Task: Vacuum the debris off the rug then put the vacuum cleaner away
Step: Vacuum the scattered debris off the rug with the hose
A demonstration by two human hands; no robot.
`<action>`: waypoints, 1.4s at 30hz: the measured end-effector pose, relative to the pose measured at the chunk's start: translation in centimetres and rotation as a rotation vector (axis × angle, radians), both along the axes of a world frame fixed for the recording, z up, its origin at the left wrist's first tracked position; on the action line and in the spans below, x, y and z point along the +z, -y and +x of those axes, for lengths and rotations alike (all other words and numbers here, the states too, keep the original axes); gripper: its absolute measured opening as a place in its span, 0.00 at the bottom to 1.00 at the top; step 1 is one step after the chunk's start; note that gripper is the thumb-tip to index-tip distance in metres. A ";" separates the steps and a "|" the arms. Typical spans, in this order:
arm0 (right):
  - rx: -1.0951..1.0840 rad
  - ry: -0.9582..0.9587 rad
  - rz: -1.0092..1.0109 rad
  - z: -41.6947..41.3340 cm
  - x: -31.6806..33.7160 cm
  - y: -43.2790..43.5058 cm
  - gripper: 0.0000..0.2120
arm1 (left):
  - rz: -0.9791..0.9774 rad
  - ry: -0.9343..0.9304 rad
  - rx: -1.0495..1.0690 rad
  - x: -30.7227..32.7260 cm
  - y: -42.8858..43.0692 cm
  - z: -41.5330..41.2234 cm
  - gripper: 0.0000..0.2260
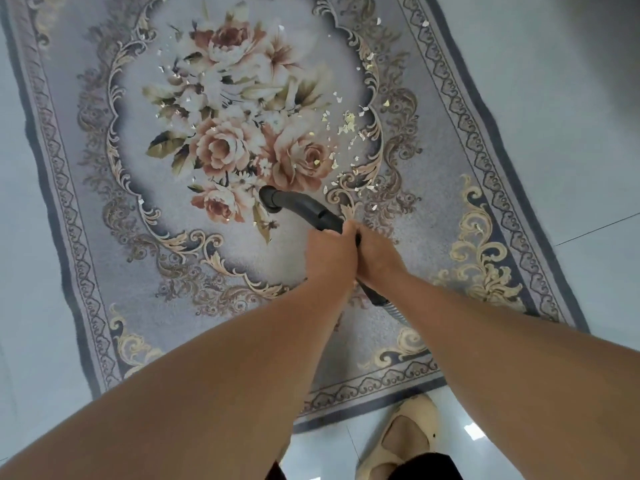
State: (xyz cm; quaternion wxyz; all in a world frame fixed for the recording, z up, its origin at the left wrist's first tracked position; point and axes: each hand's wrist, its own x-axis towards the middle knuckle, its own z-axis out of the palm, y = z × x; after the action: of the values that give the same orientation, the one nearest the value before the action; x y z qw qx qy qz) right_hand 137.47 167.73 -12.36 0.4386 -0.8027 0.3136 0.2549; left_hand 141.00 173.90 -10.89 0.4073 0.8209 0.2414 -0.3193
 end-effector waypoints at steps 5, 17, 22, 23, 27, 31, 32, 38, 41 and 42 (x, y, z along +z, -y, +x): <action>0.118 -0.031 -0.005 4.7 -3.2 -2.1 0.11 | 0.135 -0.008 -0.033 -2.3 -1.8 4.9 0.20; -0.077 -0.073 -0.158 3.7 -4.5 3.1 0.20 | -0.136 -0.102 -0.013 -4.2 3.3 5.0 0.17; -0.037 -0.007 -0.267 7.5 -4.5 1.9 0.28 | -0.221 0.041 0.006 -5.4 1.4 7.7 0.16; -0.012 0.014 -0.288 8.5 -4.6 1.5 0.28 | -0.219 0.083 0.010 -5.7 1.0 8.5 0.17; 0.076 0.113 -0.328 11.9 -5.7 1.1 0.27 | -0.265 0.206 0.070 -6.8 0.3 11.0 0.13; 0.158 0.175 -0.388 13.4 -7.0 2.5 0.26 | -0.325 0.272 0.128 -6.7 1.1 11.4 0.16; 0.169 0.191 -0.385 13.8 -7.3 2.9 0.25 | -0.323 0.271 0.125 -6.3 1.3 11.4 0.16; 0.211 0.291 -0.315 13.9 -8.7 3.5 0.21 | -0.276 0.344 0.069 -6.8 1.4 10.8 0.17; 0.198 0.332 -0.331 13.8 -9.5 3.2 0.22 | -0.209 0.386 0.031 -9.5 1.2 11.6 0.21; 0.191 0.343 -0.337 14.0 -9.8 3.2 0.23 | -0.186 0.381 0.045 -11.0 1.1 12.4 0.23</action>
State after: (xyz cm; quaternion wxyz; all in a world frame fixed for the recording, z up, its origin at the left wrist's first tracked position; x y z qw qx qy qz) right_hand 151.43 164.55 -22.20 0.3192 -0.9219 0.1957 0.0996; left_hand 153.38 172.77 -21.89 0.5267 0.8197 0.1477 -0.1699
